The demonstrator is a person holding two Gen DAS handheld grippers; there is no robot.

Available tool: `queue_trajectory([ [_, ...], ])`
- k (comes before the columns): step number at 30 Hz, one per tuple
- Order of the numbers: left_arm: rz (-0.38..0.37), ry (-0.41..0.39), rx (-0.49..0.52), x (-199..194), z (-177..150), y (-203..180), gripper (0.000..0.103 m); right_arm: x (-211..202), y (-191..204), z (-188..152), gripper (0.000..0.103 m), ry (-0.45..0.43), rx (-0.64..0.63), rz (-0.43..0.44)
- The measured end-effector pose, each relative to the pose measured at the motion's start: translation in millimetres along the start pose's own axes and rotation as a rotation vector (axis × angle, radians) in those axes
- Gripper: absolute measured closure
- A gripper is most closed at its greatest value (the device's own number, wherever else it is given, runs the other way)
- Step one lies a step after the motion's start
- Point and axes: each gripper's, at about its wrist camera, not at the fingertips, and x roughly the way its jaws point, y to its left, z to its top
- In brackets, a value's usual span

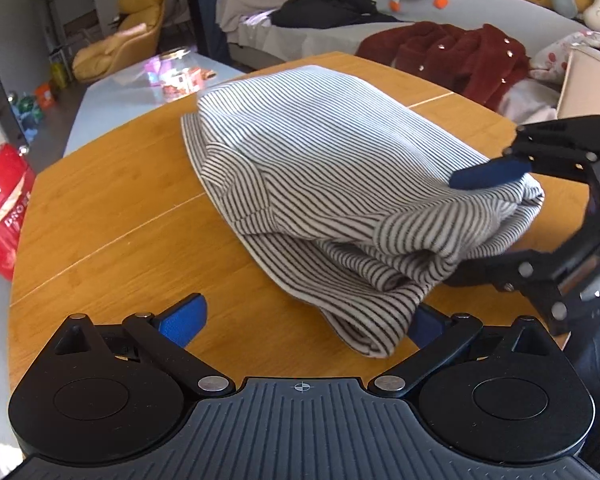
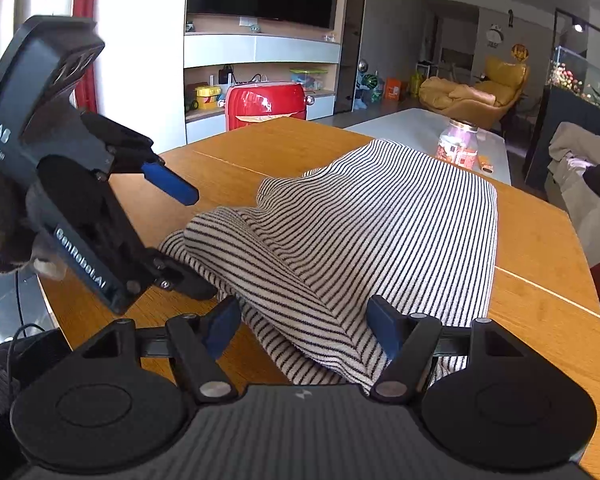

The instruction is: Fold clothes

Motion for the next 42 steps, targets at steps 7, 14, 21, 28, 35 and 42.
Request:
queue_trajectory([
  [7, 0.005, -0.038, -0.008, -10, 14, 1, 0.000, -2, 14, -3, 0.019, -0.012, -0.125, -0.056],
  [14, -0.022, -0.049, -0.049, -13, 21, 5, 0.000, 14, 13, 3, 0.031, 0.008, -0.116, -0.087],
  [21, -0.056, -0.066, -0.039, -22, 16, 8, 0.000, 18, -33, 13, 0.038, 0.038, 0.201, 0.035],
  [28, -0.062, -0.008, 0.012, -5, 11, 2, 0.000, 14, -20, 9, 0.038, 0.019, 0.093, -0.025],
  [35, -0.010, -0.042, -0.070, 3, 21, 14, 0.000, 7, -4, 5, 0.031, -0.004, -0.022, -0.095],
  [42, -0.014, -0.063, -0.088, 0, 30, 17, 0.000, 1, 11, 4, 0.023, -0.028, -0.140, -0.144],
])
